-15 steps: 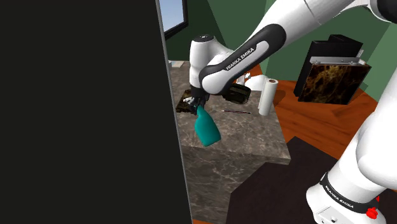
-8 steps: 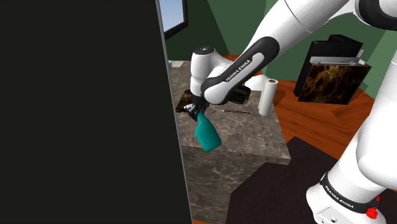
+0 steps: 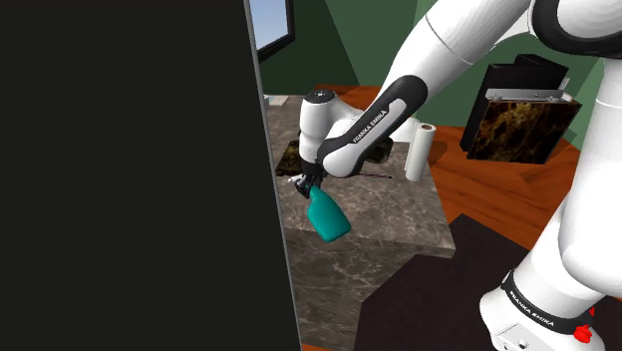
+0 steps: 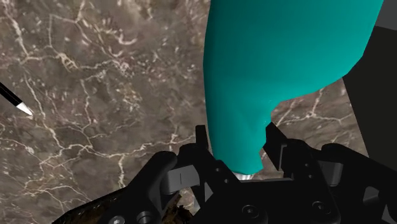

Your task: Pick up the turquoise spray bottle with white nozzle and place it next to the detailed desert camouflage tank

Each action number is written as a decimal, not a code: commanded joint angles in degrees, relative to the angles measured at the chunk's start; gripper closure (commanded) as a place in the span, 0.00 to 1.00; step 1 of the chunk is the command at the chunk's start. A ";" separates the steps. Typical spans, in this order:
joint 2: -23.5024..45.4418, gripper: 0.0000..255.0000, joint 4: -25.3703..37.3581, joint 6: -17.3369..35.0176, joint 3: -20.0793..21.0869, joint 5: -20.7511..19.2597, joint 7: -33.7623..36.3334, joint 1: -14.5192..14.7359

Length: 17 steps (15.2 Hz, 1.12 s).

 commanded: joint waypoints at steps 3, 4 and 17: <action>0.25 1.00 0.06 0.19 -0.06 -0.15 0.15 0.06; 0.25 1.00 0.06 0.19 -0.06 -0.15 0.15 0.06; -6.50 0.00 -0.84 -5.45 1.54 3.49 -2.43 -0.43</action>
